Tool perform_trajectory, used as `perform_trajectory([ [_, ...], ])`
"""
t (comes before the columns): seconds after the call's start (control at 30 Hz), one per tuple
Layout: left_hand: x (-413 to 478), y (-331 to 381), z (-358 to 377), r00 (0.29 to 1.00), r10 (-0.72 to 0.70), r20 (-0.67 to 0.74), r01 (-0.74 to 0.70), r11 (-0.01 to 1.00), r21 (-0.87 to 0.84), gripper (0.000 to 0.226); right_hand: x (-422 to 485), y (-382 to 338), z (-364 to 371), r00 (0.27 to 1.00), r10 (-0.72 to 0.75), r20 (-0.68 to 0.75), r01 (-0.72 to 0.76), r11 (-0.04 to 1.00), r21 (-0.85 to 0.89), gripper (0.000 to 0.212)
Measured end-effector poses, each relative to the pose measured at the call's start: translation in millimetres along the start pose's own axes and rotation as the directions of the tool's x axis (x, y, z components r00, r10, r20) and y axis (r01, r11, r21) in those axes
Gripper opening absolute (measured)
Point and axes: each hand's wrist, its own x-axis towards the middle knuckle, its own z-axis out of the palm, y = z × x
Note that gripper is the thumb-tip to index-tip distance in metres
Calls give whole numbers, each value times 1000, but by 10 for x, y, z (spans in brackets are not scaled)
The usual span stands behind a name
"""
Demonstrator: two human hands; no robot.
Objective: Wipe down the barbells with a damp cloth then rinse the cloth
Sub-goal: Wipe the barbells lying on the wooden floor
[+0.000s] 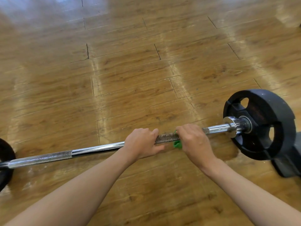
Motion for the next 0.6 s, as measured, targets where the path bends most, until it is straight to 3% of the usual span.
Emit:
perform_trajectory([
  [0.13, -31, -6, 29, 995, 45, -89, -45, 999, 2, 63, -6, 491, -280, 949, 304, 83, -291, 946, -144, 29],
  [0.2, -36, -3, 38, 990, 71, -123, -74, 997, -24, 57, 135, 644, -332, 872, 468, 143, -442, 879, -181, 34],
  [0.27, -36, -7, 53, 985, 101, -141, -109, 993, -45, 48, 357, 527, -293, 800, 543, 254, -522, 840, -152, 39],
  [0.33, -34, -10, 67, 982, 118, -145, -128, 990, -61, 43, 544, 207, -187, 792, 489, 366, -485, 867, -109, 34],
  [0.4, -26, -17, 75, 981, 132, -145, -143, 988, -64, 44, 549, -152, -71, 849, 376, 372, -381, 922, -63, 28],
  [0.5, -26, -29, 92, 981, 151, -118, -159, 986, -57, 44, 266, -253, -40, 958, 195, 210, -215, 973, 78, 20],
  [0.6, -30, -35, 99, 980, 162, -117, -168, 985, -44, 47, 16, 94, -58, 994, 67, 87, -75, 994, 84, 20],
])
